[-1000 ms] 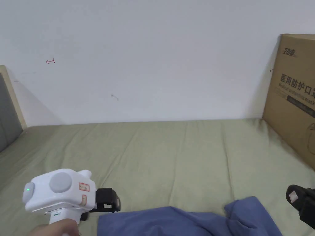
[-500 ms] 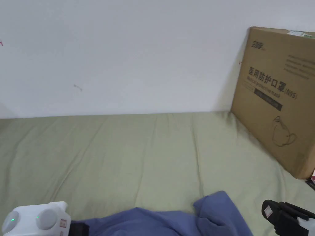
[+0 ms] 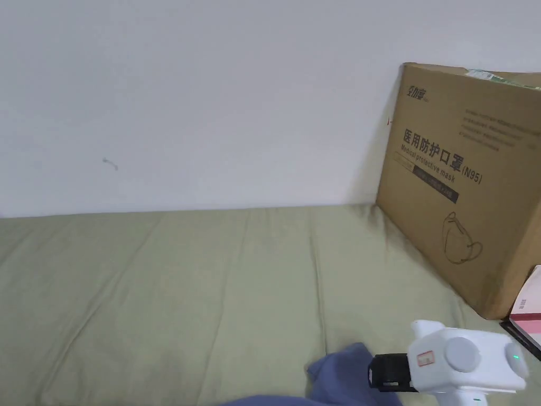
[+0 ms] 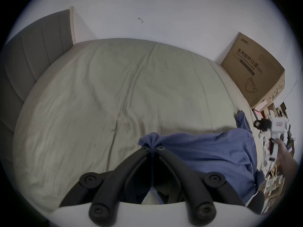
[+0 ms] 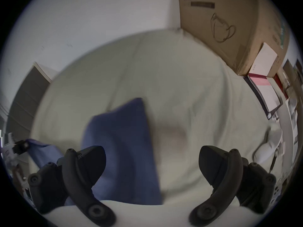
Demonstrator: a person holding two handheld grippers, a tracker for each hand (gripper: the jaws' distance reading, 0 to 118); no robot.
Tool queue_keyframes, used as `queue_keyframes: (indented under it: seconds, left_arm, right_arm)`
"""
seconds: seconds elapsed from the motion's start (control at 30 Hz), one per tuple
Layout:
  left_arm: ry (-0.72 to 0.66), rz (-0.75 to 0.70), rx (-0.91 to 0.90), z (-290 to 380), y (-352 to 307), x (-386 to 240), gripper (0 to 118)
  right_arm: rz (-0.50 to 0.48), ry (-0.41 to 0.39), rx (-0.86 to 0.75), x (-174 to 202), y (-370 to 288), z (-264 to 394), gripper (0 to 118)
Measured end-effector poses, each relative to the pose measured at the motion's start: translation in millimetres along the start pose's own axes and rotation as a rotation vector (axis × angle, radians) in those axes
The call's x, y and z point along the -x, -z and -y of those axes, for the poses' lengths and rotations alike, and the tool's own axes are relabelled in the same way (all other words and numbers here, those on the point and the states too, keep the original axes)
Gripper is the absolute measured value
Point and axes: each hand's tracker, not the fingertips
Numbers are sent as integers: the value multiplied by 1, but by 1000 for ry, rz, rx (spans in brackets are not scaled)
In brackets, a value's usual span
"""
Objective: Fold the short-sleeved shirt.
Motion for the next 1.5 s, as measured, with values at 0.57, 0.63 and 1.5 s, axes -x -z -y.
queue_keyframes:
  seconds: [0.57,0.63,1.5]
  left_arm:
    - [13,3,-102,7,-45,-1,0]
    - [55,20,-157,-4,-71,-7,0]
    - [172,-38,-546,-255,-275,-73,0]
  right_arm:
    - [-106,-69,-201,27,-81,24,0]
    - [-156,-21,-295,16,-127,19,0]
    - [-142,57,-732,55,-423,-190,0]
